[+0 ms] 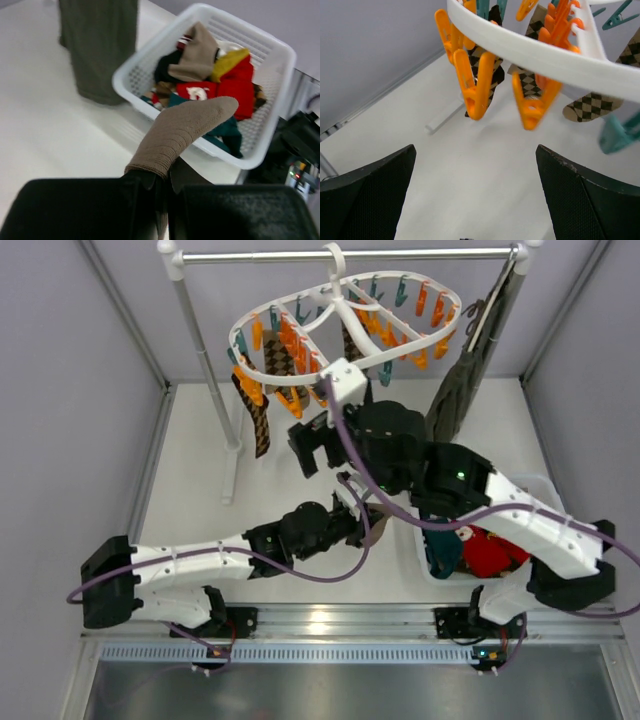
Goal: Remove the socks clipped to the hanger
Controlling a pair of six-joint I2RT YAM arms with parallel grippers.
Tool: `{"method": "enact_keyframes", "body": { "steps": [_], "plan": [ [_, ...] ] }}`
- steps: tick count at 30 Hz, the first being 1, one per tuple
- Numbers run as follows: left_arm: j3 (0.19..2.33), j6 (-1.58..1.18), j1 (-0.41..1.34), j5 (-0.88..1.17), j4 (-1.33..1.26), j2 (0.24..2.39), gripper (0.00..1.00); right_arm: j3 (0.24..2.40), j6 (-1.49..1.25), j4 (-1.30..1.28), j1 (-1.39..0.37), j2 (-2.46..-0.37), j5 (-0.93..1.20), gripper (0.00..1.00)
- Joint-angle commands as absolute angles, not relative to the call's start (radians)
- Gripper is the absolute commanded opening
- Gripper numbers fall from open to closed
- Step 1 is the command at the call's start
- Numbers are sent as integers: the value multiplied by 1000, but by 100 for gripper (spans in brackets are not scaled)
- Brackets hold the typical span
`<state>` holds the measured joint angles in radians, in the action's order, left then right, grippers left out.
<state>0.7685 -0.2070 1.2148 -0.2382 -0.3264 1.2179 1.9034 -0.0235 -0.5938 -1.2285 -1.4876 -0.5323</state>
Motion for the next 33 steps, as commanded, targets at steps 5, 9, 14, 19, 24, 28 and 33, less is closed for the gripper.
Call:
{"method": "enact_keyframes", "body": {
  "steps": [5, 9, 14, 19, 24, 28, 33],
  "plan": [
    [896, -267, 1255, -8, -448, 1395, 0, 1701, -120, -672, -1236, -1155, -428, 99],
    [1020, -265, 1266, 58, -448, 1520, 0, 1597, -144, -690, -1235, -999, -466, 99],
    [1216, -265, 1269, 106, -446, 1693, 0, 1531, -155, -713, -1235, -829, -548, 100],
    [1393, -284, 1269, 150, -445, 1859, 13, 1519, -170, -767, -1235, -763, -647, 99],
    [1518, -288, 1269, 152, -373, 1990, 98, 1456, -201, -773, -1235, -732, -710, 99],
    [1439, -249, 1269, 29, -342, 1928, 99, 1427, -215, -775, -1235, -706, -745, 99],
    [1244, -207, 1269, -162, -342, 1703, 99, 1390, -218, -733, -1235, -699, -776, 100]
  ]
}}
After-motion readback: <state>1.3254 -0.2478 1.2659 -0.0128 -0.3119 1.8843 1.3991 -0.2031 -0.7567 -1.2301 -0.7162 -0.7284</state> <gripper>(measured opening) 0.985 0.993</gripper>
